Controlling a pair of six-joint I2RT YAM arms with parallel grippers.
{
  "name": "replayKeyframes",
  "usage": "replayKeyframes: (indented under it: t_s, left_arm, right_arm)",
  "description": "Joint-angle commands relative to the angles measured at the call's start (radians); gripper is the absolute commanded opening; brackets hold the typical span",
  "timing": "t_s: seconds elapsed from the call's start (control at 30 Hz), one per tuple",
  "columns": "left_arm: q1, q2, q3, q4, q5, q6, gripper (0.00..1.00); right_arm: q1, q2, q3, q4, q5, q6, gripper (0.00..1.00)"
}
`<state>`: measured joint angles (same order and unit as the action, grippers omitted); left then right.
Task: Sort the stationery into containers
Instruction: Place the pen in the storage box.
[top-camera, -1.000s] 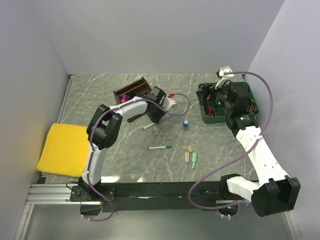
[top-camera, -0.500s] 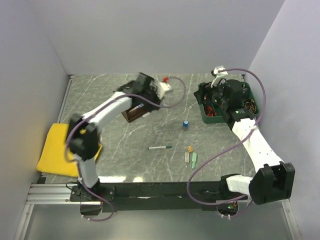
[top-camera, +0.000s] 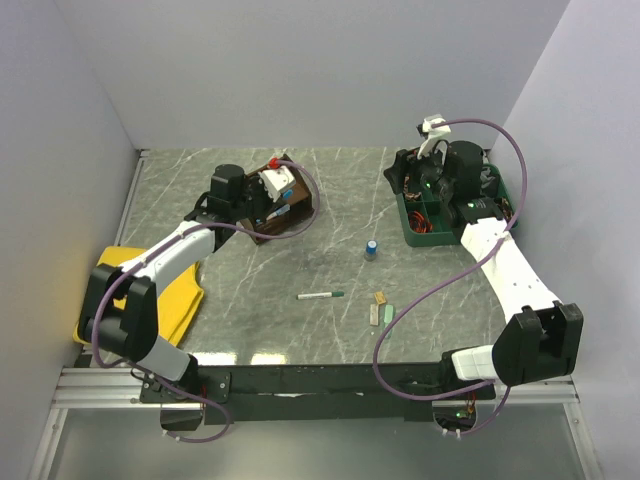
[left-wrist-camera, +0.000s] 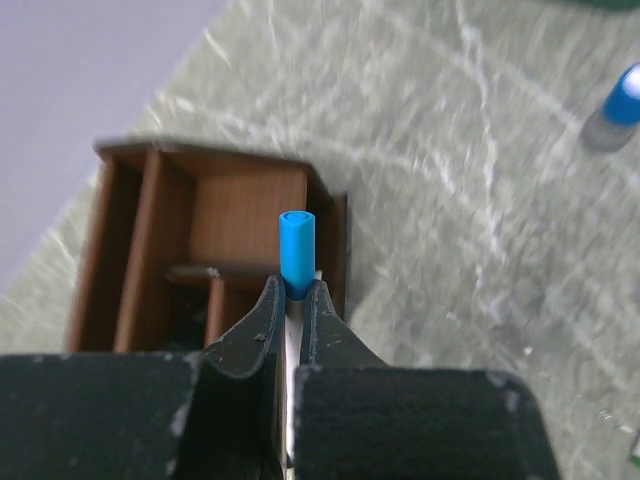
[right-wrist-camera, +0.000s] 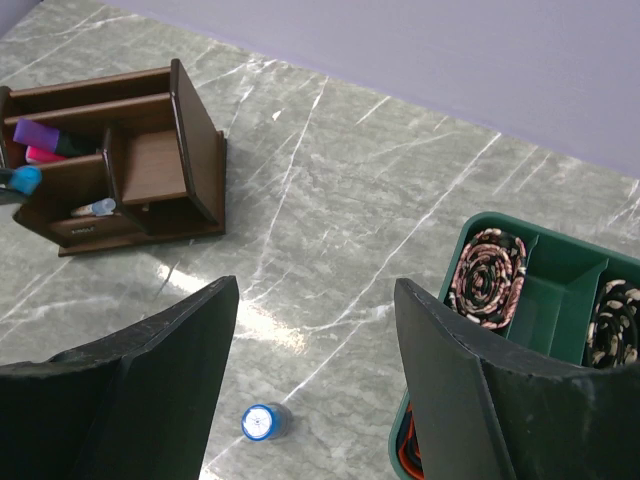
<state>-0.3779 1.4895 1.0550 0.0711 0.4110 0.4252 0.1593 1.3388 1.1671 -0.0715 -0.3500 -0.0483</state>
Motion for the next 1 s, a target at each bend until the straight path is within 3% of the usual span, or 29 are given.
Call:
replayKeyframes:
  t_s: [0.0, 0.53, 0.97]
  left_arm:
    - [0.034, 0.017, -0.009, 0.163, 0.025, 0.015, 0.01]
    - [0.077, 0.155, -0.050, 0.321, 0.127, 0.006, 0.01]
    - [0.103, 0.173, -0.225, 0.567, 0.169, 0.050, 0.01]
  right_arm:
    - [0.009, -0.004, 0.062, -0.007, -0.003, -0.025, 0.71]
    - [0.023, 0.011, 0.072, -0.073, 0.031, -0.084, 0.72]
    - [0.043, 0.062, 0.111, -0.131, 0.037, -0.111, 0.71]
